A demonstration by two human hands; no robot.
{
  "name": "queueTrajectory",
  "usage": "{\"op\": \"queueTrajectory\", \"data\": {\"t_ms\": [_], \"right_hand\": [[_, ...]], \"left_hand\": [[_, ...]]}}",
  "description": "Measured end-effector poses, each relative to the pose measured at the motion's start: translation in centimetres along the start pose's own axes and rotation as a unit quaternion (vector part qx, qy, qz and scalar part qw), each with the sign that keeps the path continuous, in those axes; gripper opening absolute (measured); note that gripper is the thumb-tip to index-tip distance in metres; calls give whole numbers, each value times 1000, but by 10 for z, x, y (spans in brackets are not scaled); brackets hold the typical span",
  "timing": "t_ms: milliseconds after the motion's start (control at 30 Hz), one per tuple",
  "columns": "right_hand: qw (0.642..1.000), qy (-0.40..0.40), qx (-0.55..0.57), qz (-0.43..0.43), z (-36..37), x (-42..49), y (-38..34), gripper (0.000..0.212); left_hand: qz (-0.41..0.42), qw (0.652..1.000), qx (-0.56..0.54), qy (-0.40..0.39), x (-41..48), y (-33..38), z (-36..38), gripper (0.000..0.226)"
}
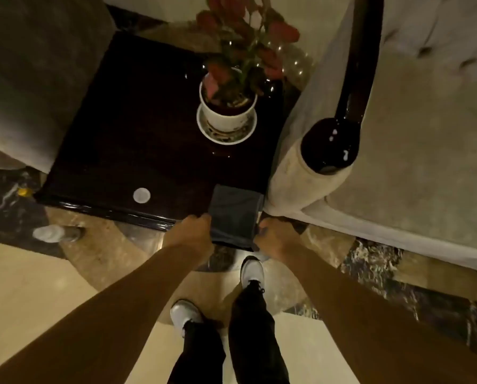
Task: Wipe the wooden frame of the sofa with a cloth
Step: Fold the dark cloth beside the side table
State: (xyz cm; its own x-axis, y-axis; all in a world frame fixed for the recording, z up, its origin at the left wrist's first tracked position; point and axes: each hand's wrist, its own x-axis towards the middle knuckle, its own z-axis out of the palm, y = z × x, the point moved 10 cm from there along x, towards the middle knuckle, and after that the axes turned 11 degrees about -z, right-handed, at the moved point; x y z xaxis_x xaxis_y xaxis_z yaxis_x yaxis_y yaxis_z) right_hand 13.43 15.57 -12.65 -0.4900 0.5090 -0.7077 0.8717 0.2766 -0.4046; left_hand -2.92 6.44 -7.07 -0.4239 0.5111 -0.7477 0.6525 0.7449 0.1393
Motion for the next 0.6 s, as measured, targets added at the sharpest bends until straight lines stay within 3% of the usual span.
{"op": "queueTrajectory", "data": {"t_ms": [100, 267, 400, 500, 600], "right_hand": [[995, 54, 79, 9, 4, 30, 11, 48], [970, 167, 176, 34, 9, 75, 21, 62], [945, 216, 221, 103, 17, 88, 38, 76], [943, 175, 251, 128, 28, 96, 47, 70], [925, 179, 324, 88, 8, 90, 40, 34]], "left_hand": [[-5, 999, -48, 15, 36, 22, 14, 47], [-104, 979, -169, 48, 93, 27, 27, 54], [-172, 967, -176, 61, 119, 16, 39, 71], [-186, 947, -261, 29, 133, 7, 55, 46], [-156, 903, -398, -38, 132, 23, 57, 15]]}}
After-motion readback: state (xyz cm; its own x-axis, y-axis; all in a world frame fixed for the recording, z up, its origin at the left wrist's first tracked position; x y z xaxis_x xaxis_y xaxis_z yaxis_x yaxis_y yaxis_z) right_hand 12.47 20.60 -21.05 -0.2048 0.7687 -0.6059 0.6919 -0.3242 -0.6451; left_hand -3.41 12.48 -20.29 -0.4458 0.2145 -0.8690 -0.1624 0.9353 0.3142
